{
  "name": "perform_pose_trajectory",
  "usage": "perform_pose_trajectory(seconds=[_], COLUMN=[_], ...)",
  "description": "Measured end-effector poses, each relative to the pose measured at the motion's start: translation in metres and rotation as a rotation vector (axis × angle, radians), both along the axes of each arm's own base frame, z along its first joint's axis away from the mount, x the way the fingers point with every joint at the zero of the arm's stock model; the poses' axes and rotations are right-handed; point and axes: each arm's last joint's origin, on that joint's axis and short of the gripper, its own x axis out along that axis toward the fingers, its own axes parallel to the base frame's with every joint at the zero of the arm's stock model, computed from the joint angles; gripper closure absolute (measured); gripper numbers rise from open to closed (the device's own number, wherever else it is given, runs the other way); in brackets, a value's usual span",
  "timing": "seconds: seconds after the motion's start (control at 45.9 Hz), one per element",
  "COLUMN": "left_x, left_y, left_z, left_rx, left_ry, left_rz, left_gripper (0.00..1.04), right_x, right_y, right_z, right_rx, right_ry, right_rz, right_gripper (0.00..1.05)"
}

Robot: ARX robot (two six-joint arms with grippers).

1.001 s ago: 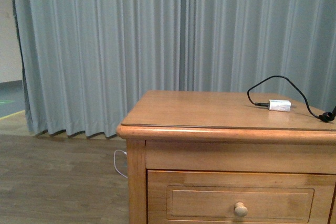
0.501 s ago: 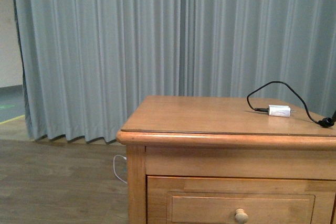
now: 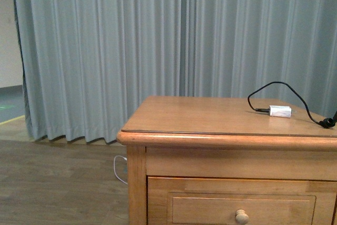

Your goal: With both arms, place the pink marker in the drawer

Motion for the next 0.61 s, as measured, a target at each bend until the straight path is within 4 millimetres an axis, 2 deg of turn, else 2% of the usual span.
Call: perform_pose_trajectory(seconds=[0.435, 0.609], left_x=[0.0, 0.0], left_y=[0.0, 0.0], left_z=[0.0, 0.0], left_rx=[0.0, 0.0], left_ry=[0.001, 0.0], left_rz=[0.0, 0.0], left_gripper=[0.06, 0.06], right_x=[-0.01, -0.021], right_y=[0.0, 0.0], right_z=[0.0, -0.002], right_rx=[0.0, 0.0], right_ry=[-0.005, -0.004], right_rz=[0.0, 0.0], right_gripper=[1.03, 1.03])
